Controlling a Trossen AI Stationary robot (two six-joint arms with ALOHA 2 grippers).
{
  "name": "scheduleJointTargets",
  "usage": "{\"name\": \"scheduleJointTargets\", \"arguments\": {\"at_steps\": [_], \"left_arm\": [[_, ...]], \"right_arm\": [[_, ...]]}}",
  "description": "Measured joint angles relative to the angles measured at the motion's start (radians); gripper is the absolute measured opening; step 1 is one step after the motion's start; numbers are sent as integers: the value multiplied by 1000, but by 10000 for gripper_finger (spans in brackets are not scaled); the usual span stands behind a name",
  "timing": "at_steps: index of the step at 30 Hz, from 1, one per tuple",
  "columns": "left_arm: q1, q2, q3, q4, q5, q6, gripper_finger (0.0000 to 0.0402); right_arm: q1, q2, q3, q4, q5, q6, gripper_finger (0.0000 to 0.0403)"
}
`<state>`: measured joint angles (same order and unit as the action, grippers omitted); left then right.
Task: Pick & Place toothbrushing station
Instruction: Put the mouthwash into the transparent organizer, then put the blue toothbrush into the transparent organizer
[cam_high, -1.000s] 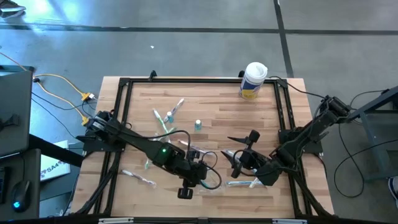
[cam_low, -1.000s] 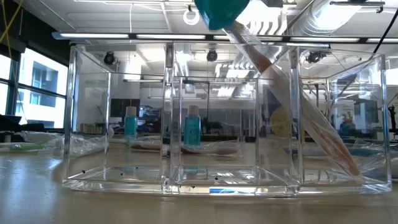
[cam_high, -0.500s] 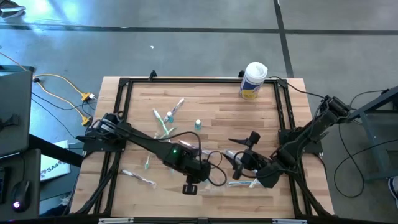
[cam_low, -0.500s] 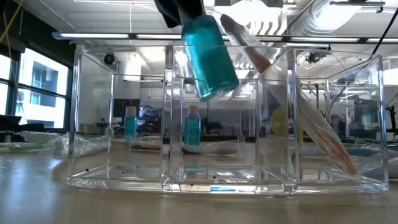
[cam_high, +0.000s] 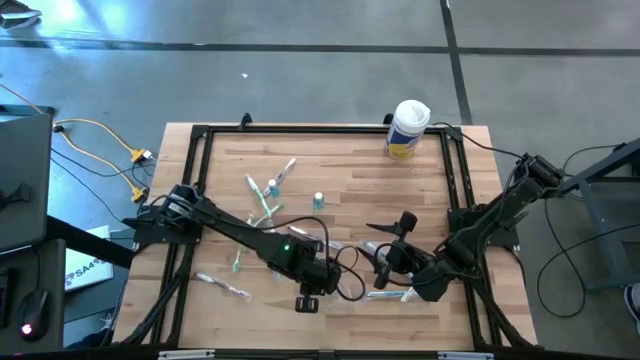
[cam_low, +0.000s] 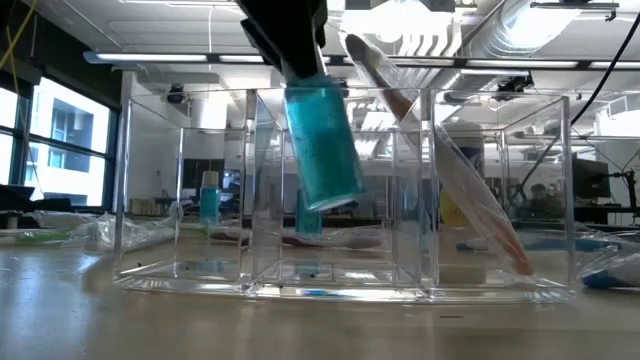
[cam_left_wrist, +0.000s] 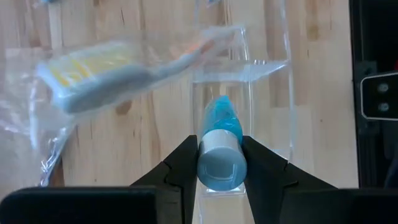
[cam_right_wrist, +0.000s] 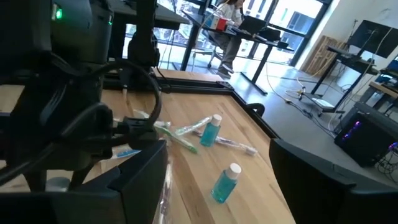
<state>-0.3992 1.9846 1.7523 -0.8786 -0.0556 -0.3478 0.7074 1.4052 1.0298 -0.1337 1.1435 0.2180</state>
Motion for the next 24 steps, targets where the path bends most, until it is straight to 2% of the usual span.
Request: {"name": "scheduleJointTargets", "arguments": {"at_steps": [7,24], "left_arm": [[0,-1,0,-6,-15,0,142],[0,-1,7,-14,-15,6,148]], "right_arm": [[0,0,0,0,-25,0,275],[0,0,0,-10,-25,0,275]]}}
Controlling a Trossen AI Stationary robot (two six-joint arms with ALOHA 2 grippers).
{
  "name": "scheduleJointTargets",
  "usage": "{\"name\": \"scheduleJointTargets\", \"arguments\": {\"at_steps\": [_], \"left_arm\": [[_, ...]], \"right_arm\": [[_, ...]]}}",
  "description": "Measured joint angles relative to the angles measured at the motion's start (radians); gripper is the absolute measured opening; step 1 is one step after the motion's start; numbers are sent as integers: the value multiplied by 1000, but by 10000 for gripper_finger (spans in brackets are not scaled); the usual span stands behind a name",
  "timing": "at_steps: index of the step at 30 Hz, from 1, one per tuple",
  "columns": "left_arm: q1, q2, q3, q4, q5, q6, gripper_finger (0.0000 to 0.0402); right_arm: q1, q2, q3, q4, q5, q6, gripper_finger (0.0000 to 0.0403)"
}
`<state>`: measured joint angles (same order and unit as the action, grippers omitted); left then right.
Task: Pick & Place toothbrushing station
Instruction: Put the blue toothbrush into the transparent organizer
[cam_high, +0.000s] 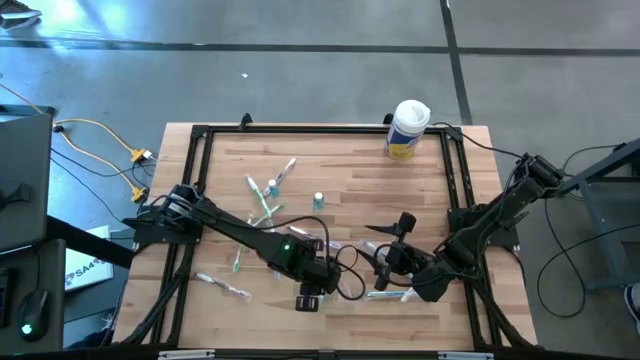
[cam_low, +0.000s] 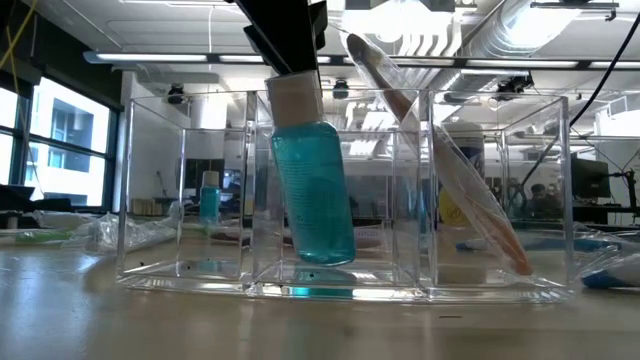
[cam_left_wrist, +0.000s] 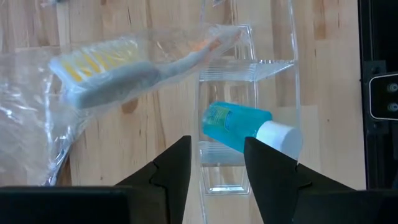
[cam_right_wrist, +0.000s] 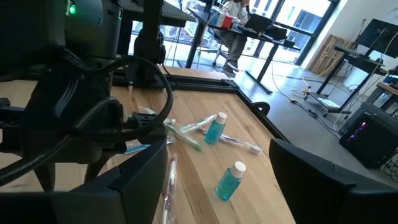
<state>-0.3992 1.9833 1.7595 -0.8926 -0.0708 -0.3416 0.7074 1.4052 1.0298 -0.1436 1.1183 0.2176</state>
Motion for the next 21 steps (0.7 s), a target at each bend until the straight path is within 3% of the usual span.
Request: {"name": "scheduleJointTargets", "arguments": {"at_steps": [8,14,18,21], "left_arm": [[-2,-1,160,-161,1,2,149],[-10,-2,286,-359,4,-7,149],[-10,-2,344,-515,1,-14,149],[-15,-4,356,-661,-19,-13,149]], "right_arm": [[17,0,0,0,14,-7,275],[94,-46,0,-16,62,2,275],[148,-101,0,-112,34,120,275],[167,-151,1,-267,-44,317,275]]}}
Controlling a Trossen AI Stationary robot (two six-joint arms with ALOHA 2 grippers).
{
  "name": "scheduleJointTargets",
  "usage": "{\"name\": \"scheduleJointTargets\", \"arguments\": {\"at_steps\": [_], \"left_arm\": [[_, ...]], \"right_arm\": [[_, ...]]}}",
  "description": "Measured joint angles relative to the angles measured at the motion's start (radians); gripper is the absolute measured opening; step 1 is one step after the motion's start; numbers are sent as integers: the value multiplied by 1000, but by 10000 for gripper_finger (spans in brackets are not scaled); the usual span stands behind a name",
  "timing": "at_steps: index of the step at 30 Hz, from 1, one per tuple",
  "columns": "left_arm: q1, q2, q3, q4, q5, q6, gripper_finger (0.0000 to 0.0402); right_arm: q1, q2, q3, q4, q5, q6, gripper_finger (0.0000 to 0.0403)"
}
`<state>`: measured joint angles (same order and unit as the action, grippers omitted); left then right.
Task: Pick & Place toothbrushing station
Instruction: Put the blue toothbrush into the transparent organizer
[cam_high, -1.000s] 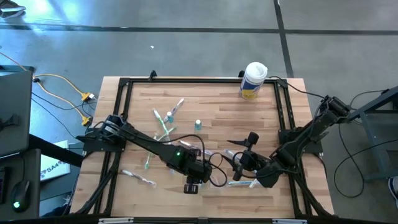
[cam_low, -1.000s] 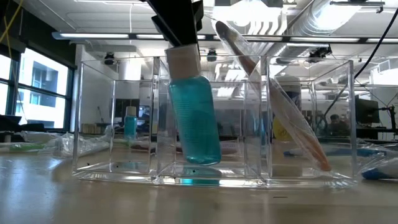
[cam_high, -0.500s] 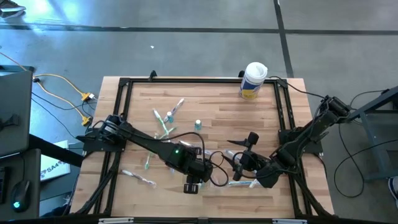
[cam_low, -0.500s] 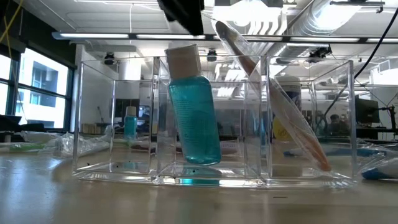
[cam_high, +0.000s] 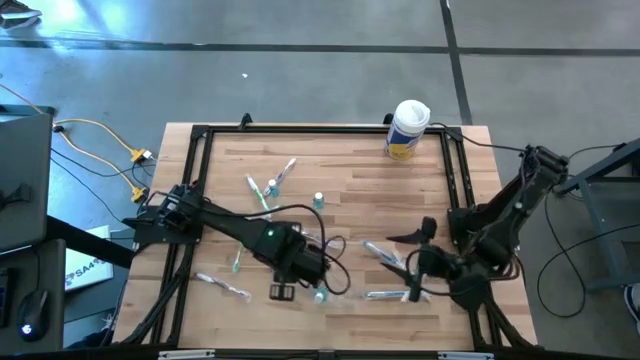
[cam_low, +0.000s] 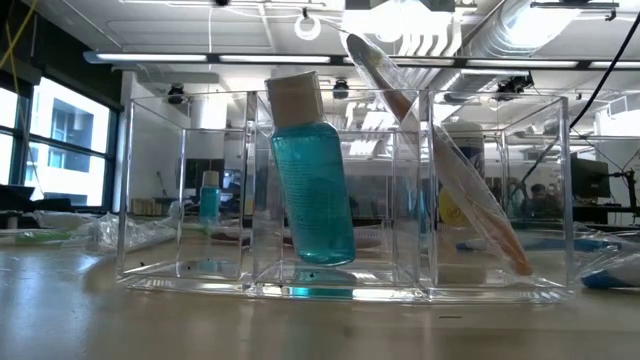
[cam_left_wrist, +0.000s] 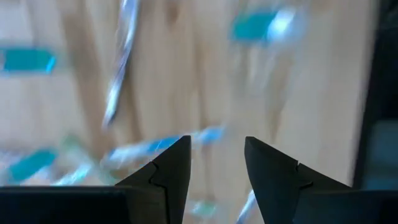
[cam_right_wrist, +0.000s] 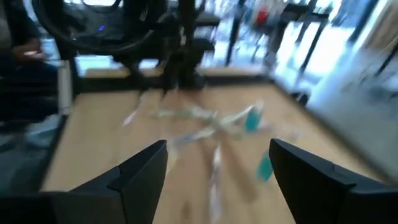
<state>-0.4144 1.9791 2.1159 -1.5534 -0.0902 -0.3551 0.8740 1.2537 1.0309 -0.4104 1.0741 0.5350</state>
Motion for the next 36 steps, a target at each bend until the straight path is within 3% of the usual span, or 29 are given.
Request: {"name": "scheduleJointTargets", "arguments": {"at_steps": [4,7,14,20,27,36], "left_arm": [[-17,-20,-15,-14,-24,8,149],[-34,-57,-15,-19,-19,10,149],[-72,-174,-15,-18,-180,3,149],[-77,-258,-51,-15,-228,10,149],[-77,-394,-300,79,-238,-20,149],[-77,-716,-784,445,-194,-19,149]], "right_arm": [[-1,-31,0,-270,-129,280,275],[-7,-30,0,-407,-199,390,275],[-48,-21,0,-427,-274,448,275],[-114,-20,-1,-461,-360,471,275],[-152,-18,-2,-465,-404,477,275],[-155,-18,-2,-409,-470,412,275]]}}
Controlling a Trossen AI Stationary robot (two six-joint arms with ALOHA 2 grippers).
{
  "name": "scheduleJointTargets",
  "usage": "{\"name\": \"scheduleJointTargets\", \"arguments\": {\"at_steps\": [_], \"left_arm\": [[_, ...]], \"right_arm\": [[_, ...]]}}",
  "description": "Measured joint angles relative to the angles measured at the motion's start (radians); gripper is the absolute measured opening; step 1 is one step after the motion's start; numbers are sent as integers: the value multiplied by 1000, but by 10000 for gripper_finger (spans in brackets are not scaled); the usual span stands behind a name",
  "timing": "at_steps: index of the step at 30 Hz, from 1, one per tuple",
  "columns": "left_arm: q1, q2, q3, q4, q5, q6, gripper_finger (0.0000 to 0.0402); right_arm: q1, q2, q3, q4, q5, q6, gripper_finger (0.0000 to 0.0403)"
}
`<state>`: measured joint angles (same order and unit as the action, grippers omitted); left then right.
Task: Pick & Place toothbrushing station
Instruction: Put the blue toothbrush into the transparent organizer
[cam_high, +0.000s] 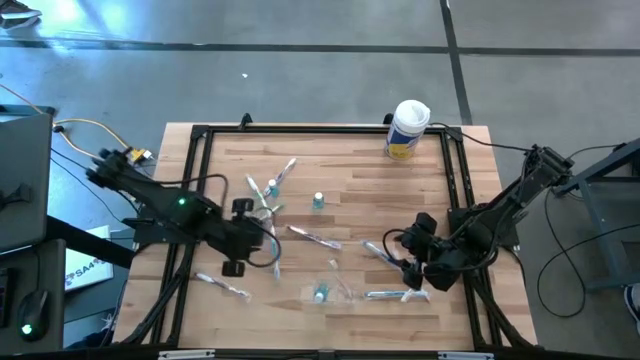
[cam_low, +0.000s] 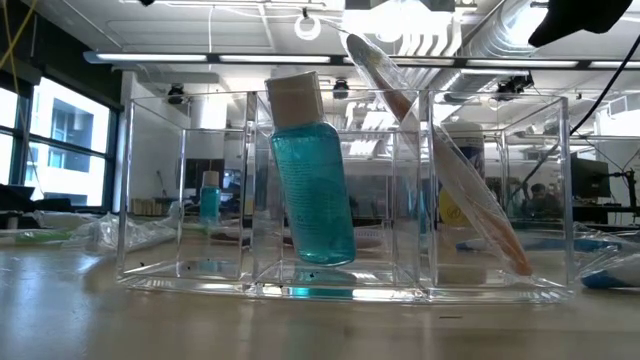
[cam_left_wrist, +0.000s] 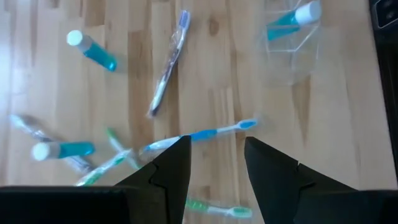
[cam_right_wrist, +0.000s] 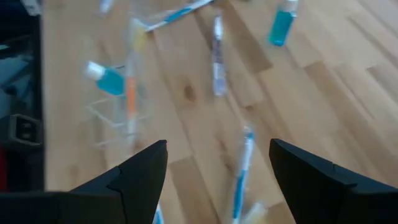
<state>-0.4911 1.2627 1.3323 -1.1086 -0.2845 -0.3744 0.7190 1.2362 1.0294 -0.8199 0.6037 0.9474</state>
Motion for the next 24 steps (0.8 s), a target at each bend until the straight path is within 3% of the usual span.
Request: {"name": "scheduleJointTargets", "arguments": {"at_steps": [8,14,24], "left_arm": [[0,-181,-288,269,5,3,149],[0,-184,-371,330,4,3,149],[0,-183,-440,456,-52,105,149]], "right_arm": [[-9,11,0,-25,4,-8,275],[-107,63,0,-196,-81,116,275],[-228,220,0,-161,-300,63,275]]}}
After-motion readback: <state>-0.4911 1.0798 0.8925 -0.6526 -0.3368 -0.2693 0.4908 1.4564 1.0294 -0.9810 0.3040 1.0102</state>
